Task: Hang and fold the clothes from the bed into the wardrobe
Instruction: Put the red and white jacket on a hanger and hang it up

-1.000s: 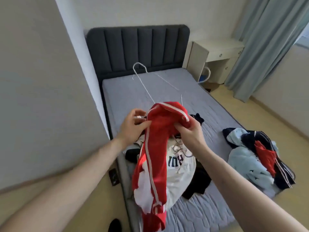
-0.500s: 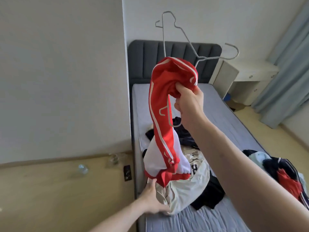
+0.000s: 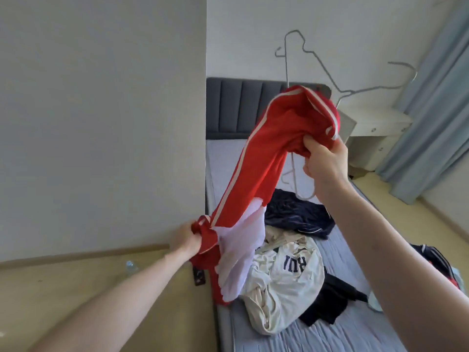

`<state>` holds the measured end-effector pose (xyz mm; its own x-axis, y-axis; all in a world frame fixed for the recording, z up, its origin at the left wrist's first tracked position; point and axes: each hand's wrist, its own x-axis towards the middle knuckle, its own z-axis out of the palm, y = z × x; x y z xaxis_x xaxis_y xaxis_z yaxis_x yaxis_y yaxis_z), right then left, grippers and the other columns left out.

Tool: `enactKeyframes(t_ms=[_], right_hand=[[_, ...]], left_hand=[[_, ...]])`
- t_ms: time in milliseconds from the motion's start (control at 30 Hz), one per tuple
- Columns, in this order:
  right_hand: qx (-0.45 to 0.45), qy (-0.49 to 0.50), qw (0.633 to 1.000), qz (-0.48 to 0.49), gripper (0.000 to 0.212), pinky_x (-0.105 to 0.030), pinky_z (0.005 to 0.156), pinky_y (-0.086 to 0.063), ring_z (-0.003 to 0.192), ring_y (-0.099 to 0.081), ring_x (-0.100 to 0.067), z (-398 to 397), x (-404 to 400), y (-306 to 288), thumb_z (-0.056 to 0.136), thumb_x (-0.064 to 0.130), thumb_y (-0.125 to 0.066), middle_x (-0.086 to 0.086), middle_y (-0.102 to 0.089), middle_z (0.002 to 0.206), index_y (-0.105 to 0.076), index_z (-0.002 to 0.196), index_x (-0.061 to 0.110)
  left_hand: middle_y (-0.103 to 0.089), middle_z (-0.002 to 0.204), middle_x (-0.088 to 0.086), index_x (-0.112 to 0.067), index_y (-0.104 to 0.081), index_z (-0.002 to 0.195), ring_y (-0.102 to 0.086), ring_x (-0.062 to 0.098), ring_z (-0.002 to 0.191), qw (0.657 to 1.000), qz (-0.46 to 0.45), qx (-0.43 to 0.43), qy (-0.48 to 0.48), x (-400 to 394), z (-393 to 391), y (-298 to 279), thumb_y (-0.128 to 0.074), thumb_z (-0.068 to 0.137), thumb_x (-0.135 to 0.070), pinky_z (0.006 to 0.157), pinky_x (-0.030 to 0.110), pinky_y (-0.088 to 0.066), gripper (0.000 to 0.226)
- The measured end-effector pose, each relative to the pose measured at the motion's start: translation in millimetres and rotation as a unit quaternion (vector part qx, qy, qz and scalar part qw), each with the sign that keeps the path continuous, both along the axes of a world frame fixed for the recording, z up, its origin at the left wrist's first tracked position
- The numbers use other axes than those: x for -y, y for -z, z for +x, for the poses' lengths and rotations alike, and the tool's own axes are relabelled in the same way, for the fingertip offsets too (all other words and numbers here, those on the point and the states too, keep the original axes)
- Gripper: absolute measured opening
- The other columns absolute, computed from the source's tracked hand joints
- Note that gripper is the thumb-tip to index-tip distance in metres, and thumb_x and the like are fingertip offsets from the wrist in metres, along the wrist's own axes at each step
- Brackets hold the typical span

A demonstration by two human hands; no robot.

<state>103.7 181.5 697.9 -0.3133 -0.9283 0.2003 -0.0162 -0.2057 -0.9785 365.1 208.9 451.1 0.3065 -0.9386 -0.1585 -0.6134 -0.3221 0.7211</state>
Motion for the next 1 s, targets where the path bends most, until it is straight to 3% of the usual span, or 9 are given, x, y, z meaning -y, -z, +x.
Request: enactKeyframes(t_ms=[100, 167, 300, 433, 600, 733, 833, 900, 1000], right_hand=[[-0.127, 0.018, 0.991, 0.044, 0.015, -0.029, 0.067, -0.053, 0.072, -0.073, -0.012, -30, -5, 38, 0.089, 0.015, -0.062, -0.002, -0.079, 0.089, -0.067, 0.092, 0.028], [-0.181, 0.020, 0.980, 0.077, 0.017, -0.035, 0.076, -0.058, 0.082, -0.075, -0.018, -42, -10, 69, 0.090, 0.014, -0.063, 0.001, -0.077, 0.087, -0.068, 0.092, 0.029], [-0.233, 0.027, 0.961, 0.147, 0.006, -0.032, 0.068, -0.053, 0.080, -0.070, -0.019, -38, -21, 119, 0.086, 0.023, -0.068, 0.006, -0.073, 0.080, -0.066, 0.087, 0.029], [-0.223, 0.021, 0.952, 0.210, 0.022, -0.022, 0.051, -0.046, 0.062, -0.069, -0.004, -13, -39, 146, 0.078, 0.021, -0.077, 0.006, -0.073, 0.075, -0.066, 0.096, 0.023], [-0.220, 0.017, 0.952, 0.214, 0.037, -0.025, 0.064, -0.041, 0.082, -0.060, -0.005, 43, -86, 154, 0.074, 0.031, -0.085, 0.009, -0.063, 0.093, -0.057, 0.097, 0.024], [-0.179, -0.107, 0.962, 0.177, 0.029, -0.021, 0.062, -0.045, 0.070, -0.061, -0.006, 102, -123, 162, 0.080, 0.020, -0.081, 0.000, -0.071, 0.085, -0.054, 0.082, 0.010], [-0.124, -0.207, 0.953, 0.182, 0.037, -0.012, 0.055, -0.043, 0.064, -0.056, -0.004, 139, -136, 172, 0.084, 0.015, -0.077, 0.001, -0.078, 0.089, -0.040, 0.082, 0.014], [-0.102, -0.237, 0.947, 0.189, 0.037, -0.018, 0.057, -0.046, 0.069, -0.057, -0.011, 158, -139, 181, 0.087, 0.012, -0.074, 0.010, -0.079, 0.097, -0.036, 0.086, 0.013], [-0.064, -0.257, 0.945, 0.190, 0.039, -0.039, 0.068, -0.057, 0.083, -0.073, -0.018, 182, -141, 191, 0.088, 0.010, -0.075, 0.003, -0.078, 0.109, -0.036, 0.088, 0.012]], left_hand=[[-0.077, 0.092, 0.003, -0.019, -0.077, 0.093, -0.068, 0.023, 0.087, 0.998, -0.048, -0.028, 0.030, 5, 52, -42, -0.054, 0.088, -0.030, 0.071, 0.028, -0.044, 0.026], [-0.073, 0.072, -0.009, -0.024, -0.074, 0.076, -0.066, 0.018, 0.072, 0.995, -0.076, -0.001, 0.065, 7, 71, -74, -0.057, 0.083, -0.030, 0.063, 0.027, -0.043, 0.020], [-0.062, 0.050, -0.008, -0.018, -0.063, 0.056, -0.058, 0.010, 0.051, 0.992, -0.089, 0.045, 0.079, 4, 81, -123, -0.067, 0.076, -0.032, 0.051, 0.025, -0.041, 0.024], [-0.057, 0.056, -0.003, -0.009, -0.065, 0.066, -0.049, 0.015, 0.051, 0.995, -0.067, -0.020, 0.064, -6, 84, -147, -0.072, 0.074, -0.030, 0.052, 0.026, -0.038, 0.024], [-0.053, 0.071, 0.004, -0.013, -0.066, 0.073, -0.047, 0.018, 0.070, 0.985, -0.021, -0.170, 0.029, -23, 87, -162, -0.069, 0.081, -0.015, 0.064, 0.030, -0.038, 0.009], [-0.054, 0.076, 0.003, -0.015, -0.066, 0.079, -0.048, 0.016, 0.067, 0.971, 0.008, -0.238, 0.014, -37, 91, -175, -0.069, 0.084, -0.016, 0.060, 0.027, -0.038, 0.007], [-0.050, 0.074, 0.004, -0.015, -0.062, 0.083, -0.045, 0.016, 0.064, 0.971, 0.018, -0.236, 0.042, -49, 94, -182, -0.070, 0.085, -0.018, 0.056, 0.027, -0.034, 0.008], [-0.056, 0.074, 0.007, -0.013, -0.065, 0.082, -0.052, 0.019, 0.067, 0.967, 0.023, -0.243, 0.071, -56, 95, -188, -0.069, 0.085, -0.017, 0.063, 0.027, -0.040, 0.006], [-0.060, 0.082, 0.009, -0.012, -0.068, 0.089, -0.057, 0.021, 0.078, 0.961, 0.016, -0.257, 0.098, -64, 100, -195, -0.068, 0.086, -0.017, 0.074, 0.032, -0.043, 0.006]])
